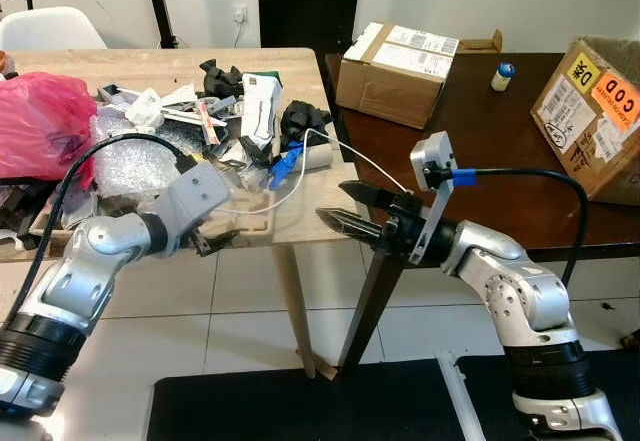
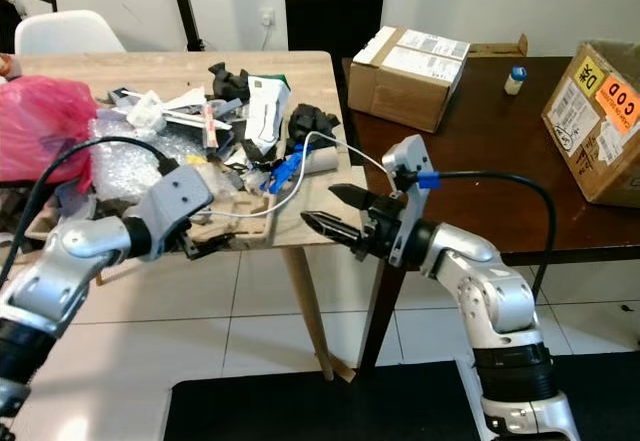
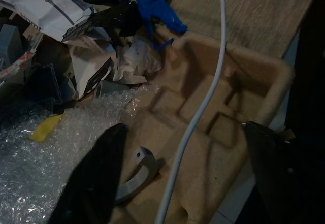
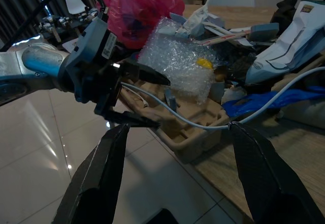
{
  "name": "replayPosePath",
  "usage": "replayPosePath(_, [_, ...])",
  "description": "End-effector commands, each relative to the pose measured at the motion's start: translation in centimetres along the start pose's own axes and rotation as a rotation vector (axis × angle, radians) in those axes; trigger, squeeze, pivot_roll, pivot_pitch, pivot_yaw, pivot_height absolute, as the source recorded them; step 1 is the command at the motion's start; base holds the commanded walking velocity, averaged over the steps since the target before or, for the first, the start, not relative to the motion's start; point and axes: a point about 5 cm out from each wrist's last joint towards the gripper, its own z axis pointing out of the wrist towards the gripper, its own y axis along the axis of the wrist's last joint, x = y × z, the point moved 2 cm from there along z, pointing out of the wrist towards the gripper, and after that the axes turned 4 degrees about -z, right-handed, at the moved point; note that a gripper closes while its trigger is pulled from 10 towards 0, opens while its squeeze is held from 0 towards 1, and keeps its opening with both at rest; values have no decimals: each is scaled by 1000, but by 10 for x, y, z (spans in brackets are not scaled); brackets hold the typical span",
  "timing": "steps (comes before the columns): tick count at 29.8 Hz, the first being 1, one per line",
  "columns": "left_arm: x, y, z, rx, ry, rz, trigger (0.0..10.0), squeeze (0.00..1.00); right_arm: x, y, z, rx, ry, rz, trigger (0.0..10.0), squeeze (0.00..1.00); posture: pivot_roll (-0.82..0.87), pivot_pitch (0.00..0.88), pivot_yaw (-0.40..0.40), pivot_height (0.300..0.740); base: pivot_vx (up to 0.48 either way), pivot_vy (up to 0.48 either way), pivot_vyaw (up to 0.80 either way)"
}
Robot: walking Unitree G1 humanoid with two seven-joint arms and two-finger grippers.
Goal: Picking trash to rubbish bin
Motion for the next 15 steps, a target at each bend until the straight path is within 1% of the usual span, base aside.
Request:
replayPosePath(1, [1, -1, 4, 18, 9, 44, 0, 0, 2, -3, 1, 9, -1, -12, 10000, 0, -5, 87, 3, 740, 0, 0, 0])
replayPosePath(5, [3, 0, 3, 26, 12, 72, 0, 0, 1, -4, 1, 16, -6, -14, 10000, 0, -2, 87, 1, 740, 0, 0, 0])
replayPosePath(15, [5, 0, 3, 22, 16, 70, 0, 0, -1, -4, 2, 16, -17, -14, 10000, 0, 2, 84, 2, 740, 0, 0, 0])
